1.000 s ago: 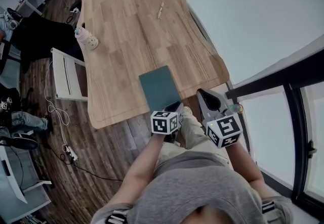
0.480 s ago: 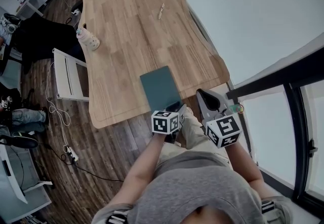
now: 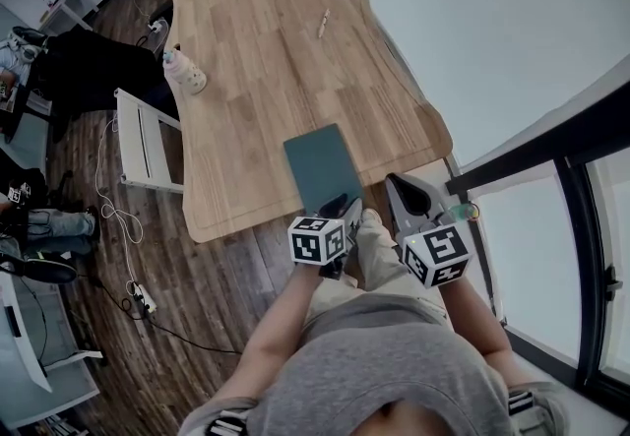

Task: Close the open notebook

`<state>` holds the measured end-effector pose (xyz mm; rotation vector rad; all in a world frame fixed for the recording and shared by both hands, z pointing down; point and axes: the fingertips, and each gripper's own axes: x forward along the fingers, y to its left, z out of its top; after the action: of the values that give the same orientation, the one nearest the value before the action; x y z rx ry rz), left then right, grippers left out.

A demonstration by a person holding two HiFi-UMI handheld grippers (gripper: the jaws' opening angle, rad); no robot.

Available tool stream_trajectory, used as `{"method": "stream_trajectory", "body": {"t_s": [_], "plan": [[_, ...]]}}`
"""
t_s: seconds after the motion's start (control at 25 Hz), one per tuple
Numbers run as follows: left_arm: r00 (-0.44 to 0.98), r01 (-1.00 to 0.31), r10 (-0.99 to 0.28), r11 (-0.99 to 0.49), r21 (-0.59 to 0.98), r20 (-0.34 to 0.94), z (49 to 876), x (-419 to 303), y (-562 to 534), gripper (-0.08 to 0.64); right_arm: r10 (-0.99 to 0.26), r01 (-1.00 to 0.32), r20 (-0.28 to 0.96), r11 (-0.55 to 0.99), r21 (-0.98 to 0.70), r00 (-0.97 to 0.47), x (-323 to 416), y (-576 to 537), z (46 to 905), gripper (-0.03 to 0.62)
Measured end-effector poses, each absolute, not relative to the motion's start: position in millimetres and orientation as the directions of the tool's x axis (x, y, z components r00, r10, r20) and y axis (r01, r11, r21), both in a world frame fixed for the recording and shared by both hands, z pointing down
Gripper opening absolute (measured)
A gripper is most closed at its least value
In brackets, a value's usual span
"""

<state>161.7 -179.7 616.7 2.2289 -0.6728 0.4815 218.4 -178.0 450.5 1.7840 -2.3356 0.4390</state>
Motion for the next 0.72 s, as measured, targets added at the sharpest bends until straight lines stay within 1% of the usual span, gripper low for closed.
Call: {"method": "stream_trajectory", "body": {"t_s": [0.4,0.72], "plan": [[0.749,-0.659,-0.449,-0.579,0.481,0.486,572,106,-179,0.121,-0.908,-0.951,0.285,0.278,-0.137,-0.307,181,-166,446,0.002],[0.701,-0.714,-0.562,-0.545,0.44,0.439,540,54,-177,0.067,-0.898,-0.937,0.269,0.323,-0.134,-0.348,147,-157,441,0.002]]}}
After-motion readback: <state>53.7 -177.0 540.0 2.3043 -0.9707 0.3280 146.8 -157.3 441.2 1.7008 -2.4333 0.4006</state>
